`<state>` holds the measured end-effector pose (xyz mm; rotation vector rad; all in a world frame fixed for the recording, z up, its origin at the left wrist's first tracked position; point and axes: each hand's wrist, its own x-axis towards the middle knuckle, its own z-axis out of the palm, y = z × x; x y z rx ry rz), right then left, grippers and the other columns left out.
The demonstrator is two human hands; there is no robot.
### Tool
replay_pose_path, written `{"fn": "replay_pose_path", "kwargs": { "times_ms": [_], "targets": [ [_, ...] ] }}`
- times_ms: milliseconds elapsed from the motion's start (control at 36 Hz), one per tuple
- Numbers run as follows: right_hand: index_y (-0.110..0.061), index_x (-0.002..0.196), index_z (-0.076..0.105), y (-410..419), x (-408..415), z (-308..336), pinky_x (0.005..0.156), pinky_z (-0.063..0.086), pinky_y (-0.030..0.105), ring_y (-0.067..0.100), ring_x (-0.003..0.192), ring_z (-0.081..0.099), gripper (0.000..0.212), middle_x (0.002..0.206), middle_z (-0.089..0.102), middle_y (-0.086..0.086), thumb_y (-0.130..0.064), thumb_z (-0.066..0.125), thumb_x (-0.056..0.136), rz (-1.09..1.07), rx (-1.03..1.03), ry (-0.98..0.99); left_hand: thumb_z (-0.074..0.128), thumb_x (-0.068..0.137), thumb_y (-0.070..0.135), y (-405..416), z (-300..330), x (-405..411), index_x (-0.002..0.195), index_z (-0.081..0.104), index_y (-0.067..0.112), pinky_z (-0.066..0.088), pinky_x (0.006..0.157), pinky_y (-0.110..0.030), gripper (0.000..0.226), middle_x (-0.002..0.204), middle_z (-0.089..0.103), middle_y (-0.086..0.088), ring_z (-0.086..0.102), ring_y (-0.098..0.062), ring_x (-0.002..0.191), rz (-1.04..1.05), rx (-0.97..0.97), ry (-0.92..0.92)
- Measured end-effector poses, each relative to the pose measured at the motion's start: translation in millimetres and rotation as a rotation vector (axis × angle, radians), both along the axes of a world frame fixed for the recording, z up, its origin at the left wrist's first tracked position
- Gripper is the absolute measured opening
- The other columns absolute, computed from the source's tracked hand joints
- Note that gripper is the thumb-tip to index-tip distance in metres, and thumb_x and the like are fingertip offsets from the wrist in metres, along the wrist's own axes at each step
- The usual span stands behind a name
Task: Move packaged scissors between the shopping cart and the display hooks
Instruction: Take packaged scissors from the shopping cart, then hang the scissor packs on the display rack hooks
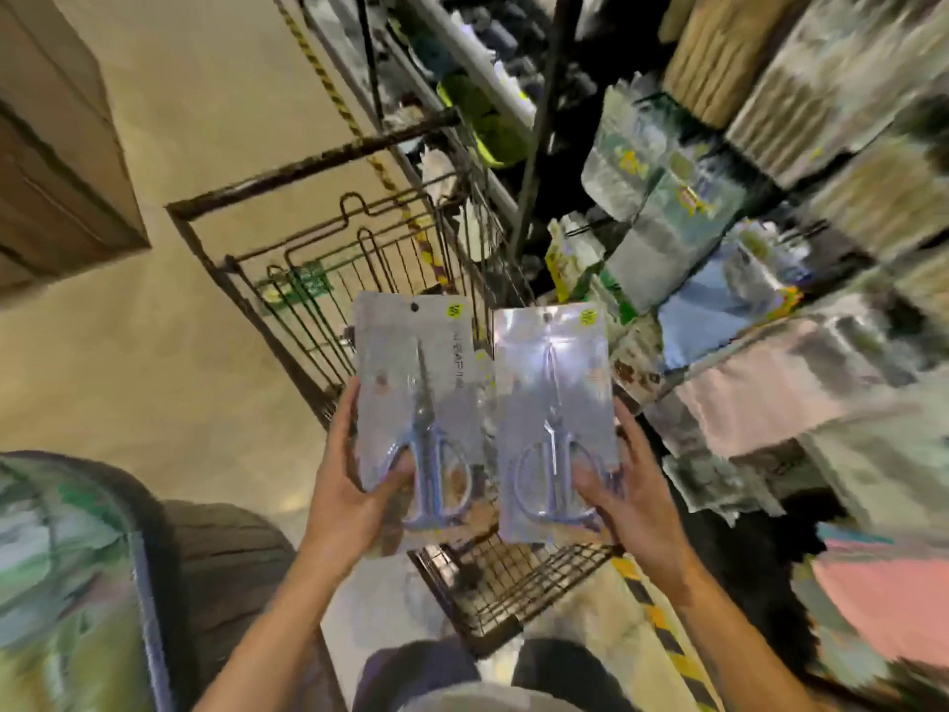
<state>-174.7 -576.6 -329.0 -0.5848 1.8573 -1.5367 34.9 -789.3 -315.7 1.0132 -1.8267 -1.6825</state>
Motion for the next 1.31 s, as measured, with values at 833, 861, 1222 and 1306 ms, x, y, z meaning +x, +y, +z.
{"fn": "replay_pose_path", "kwargs": {
  "times_ms": [833, 861, 1222, 1306],
  "targets": [
    [-0.031, 0.152, 0.035, 437.8, 141.3, 130.4, 0.089, 0.053, 0.017, 0.006, 0.126, 0.059, 0.076, 0.143, 0.057, -0.013, 0.007, 0.061, 0.092, -0.707, -0.281, 0.159, 0.082, 0.077, 0.045, 363.8, 129.0, -21.9, 0.152, 0.024, 0.058, 0.039, 0.115, -0.058, 0.096, 0.162, 0.034, 0.019, 0.04, -0.016, 0.147, -0.547, -0.188, 0.247],
    [-0.031, 0.152, 0.035, 444.0, 145.4, 135.1, 0.089, 0.053, 0.016, 0.005, 0.126, 0.059, 0.076, 0.142, 0.058, -0.015, 0.006, 0.062, 0.092, -0.73, -0.281, 0.176, 0.082, 0.083, 0.037, 368.8, 131.9, -23.5, 0.152, 0.025, 0.057, 0.038, 0.116, -0.057, 0.092, 0.162, 0.034, 0.018, 0.039, -0.016, 0.147, -0.567, -0.183, 0.269],
    [-0.035, 0.149, 0.035, 493.4, 209.6, 186.7, 0.094, 0.052, 0.019, 0.006, 0.129, 0.057, 0.074, 0.142, 0.057, -0.016, -0.006, 0.066, 0.089, -1.084, -0.264, 0.409, 0.077, 0.085, 0.013, 425.6, 174.2, -57.4, 0.143, 0.03, 0.068, 0.041, 0.115, -0.044, 0.093, 0.156, 0.042, 0.022, 0.051, -0.009, 0.137, -0.902, -0.094, 0.366],
    [-0.039, 0.148, 0.036, 515.0, 226.2, 196.3, 0.106, 0.05, 0.034, 0.013, 0.134, 0.054, 0.074, 0.147, 0.055, -0.008, -0.005, 0.067, 0.091, -1.194, -0.239, 0.443, 0.076, 0.08, 0.014, 455.8, 183.7, -65.8, 0.147, 0.03, 0.062, 0.049, 0.108, -0.031, 0.095, 0.154, 0.046, 0.022, 0.056, 0.0, 0.13, -0.993, -0.047, 0.422]
  ]
}}
